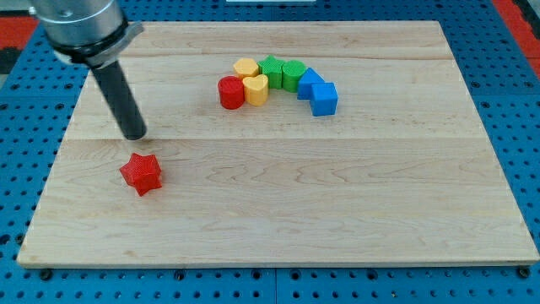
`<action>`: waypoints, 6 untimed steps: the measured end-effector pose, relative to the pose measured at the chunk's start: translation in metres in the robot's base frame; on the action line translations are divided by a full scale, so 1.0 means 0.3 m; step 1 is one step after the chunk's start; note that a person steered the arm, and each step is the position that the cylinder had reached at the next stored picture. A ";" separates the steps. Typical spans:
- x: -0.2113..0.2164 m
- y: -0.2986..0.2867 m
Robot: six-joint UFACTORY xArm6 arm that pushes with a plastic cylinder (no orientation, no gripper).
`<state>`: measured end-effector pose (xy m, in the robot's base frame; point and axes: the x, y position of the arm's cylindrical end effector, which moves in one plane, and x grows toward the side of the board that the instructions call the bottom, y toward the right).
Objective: Push red star towards bottom left of the board
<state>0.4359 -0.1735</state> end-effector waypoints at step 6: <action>0.368 0.166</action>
